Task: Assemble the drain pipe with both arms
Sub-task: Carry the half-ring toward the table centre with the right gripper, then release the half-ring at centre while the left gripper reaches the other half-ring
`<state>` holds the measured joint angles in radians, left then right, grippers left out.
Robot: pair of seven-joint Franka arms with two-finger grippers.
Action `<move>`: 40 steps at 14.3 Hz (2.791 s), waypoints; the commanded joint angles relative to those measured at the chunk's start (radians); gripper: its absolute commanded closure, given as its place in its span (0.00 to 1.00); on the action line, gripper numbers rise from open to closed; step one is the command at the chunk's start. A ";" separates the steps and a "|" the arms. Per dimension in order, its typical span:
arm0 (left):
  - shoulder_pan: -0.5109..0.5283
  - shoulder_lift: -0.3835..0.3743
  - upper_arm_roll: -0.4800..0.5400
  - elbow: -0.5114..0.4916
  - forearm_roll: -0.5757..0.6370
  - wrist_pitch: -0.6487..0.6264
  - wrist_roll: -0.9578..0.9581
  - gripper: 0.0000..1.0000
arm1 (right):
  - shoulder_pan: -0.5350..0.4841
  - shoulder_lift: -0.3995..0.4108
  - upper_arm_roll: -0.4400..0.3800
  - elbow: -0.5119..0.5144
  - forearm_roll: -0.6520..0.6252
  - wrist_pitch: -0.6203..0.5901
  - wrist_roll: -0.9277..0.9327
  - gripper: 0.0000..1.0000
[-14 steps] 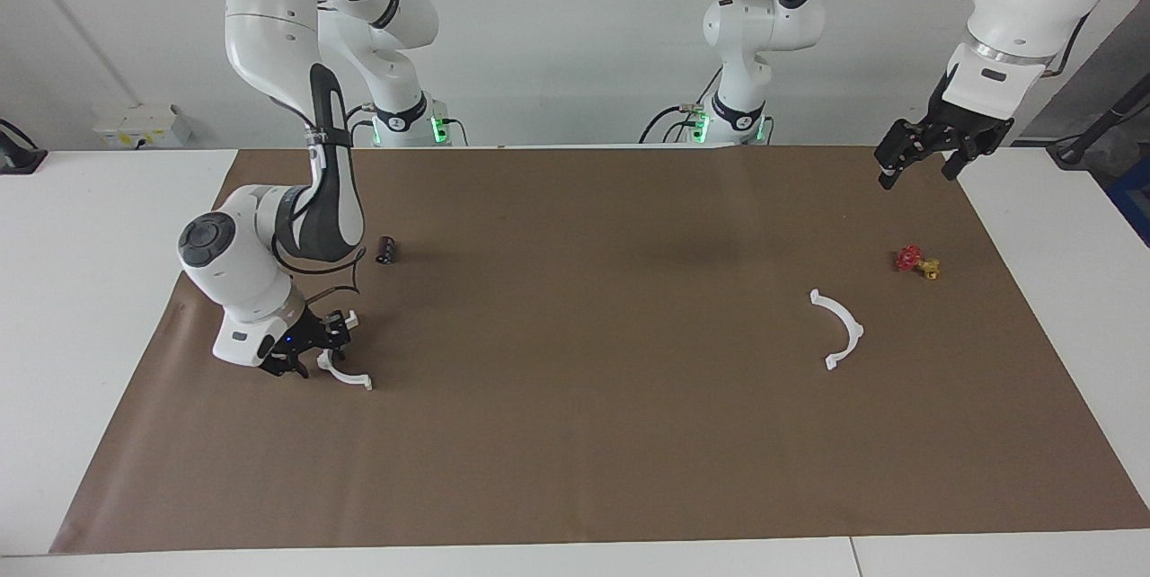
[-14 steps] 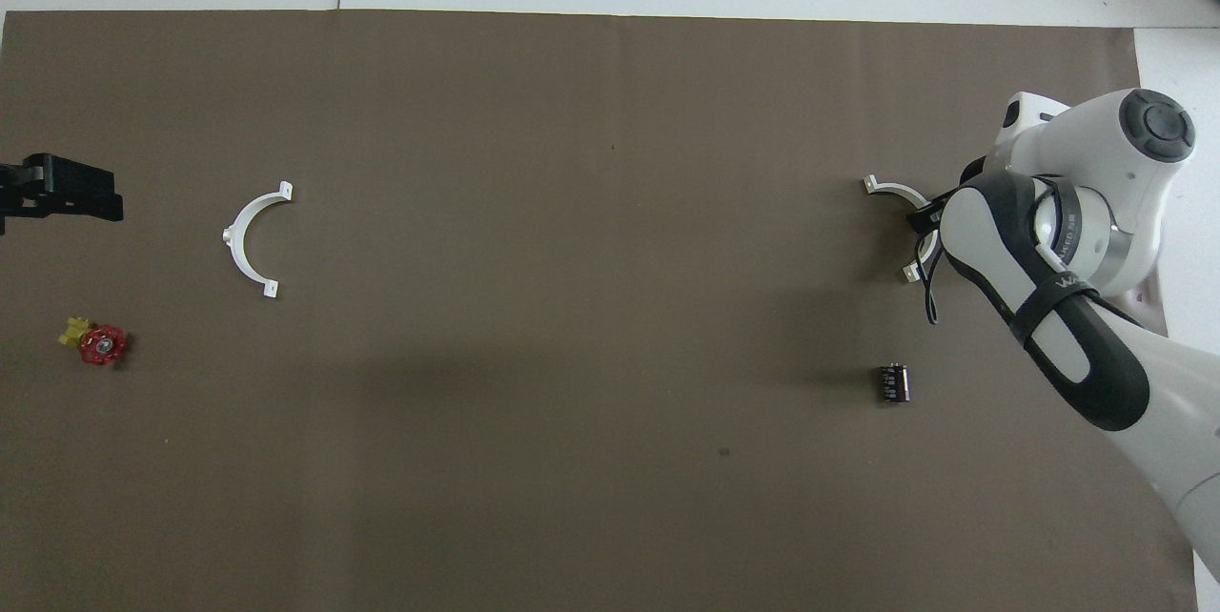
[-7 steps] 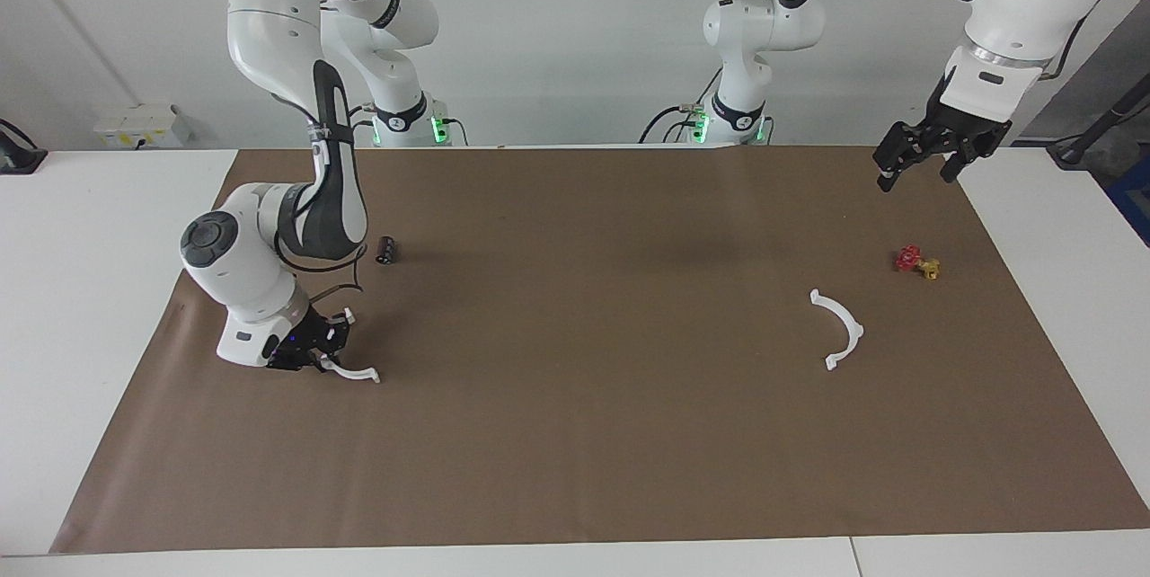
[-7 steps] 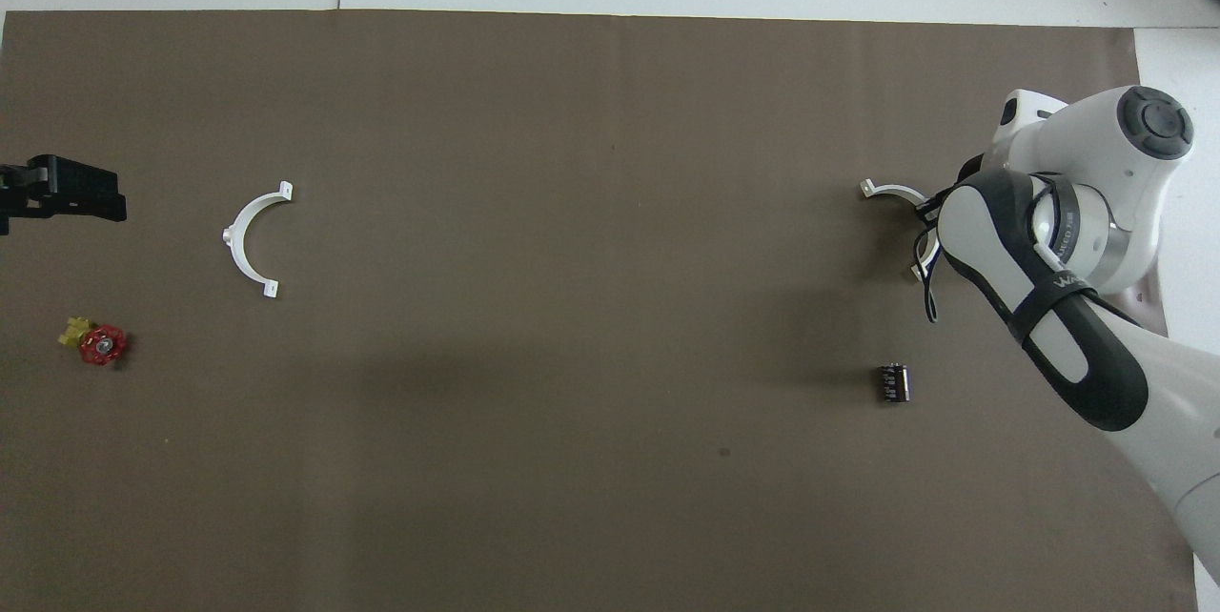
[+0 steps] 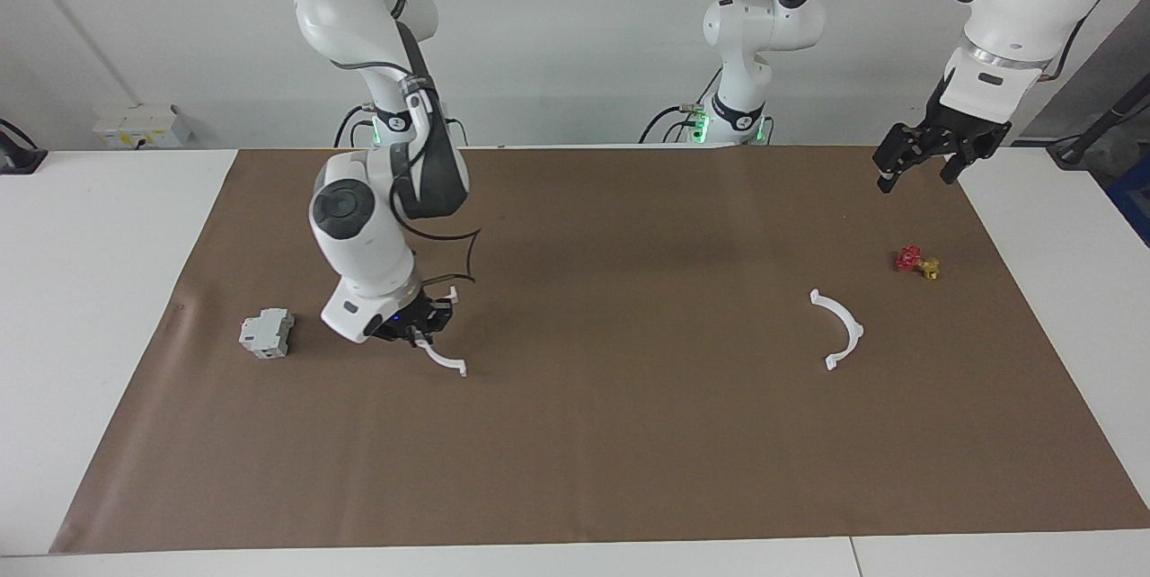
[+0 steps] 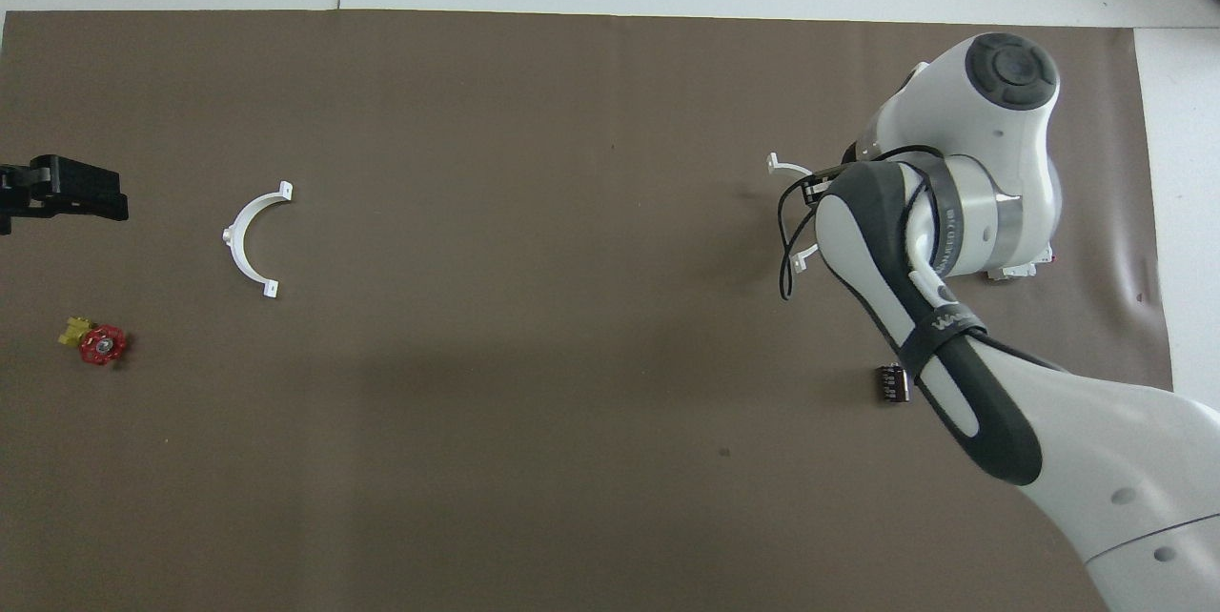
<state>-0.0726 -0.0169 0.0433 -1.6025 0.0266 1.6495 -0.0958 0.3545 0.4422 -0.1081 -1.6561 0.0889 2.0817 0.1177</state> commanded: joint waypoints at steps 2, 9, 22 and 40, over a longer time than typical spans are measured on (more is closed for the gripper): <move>-0.007 -0.032 0.003 -0.039 0.018 0.018 0.008 0.00 | 0.144 0.048 -0.001 0.006 -0.012 0.079 0.273 1.00; -0.007 -0.032 0.003 -0.039 0.018 0.021 0.008 0.00 | 0.268 0.090 -0.001 0.021 -0.060 0.129 0.382 1.00; -0.007 -0.034 0.003 -0.040 0.018 0.027 0.008 0.00 | 0.288 0.079 -0.001 -0.063 -0.093 0.201 0.384 0.21; 0.011 0.004 0.006 -0.442 0.013 0.581 -0.099 0.00 | -0.117 -0.304 -0.021 -0.050 -0.090 -0.196 0.114 0.00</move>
<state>-0.0697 -0.0345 0.0511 -2.0120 0.0266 2.1718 -0.1578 0.2872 0.1852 -0.1469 -1.6782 -0.0027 1.9341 0.2665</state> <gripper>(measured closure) 0.000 0.000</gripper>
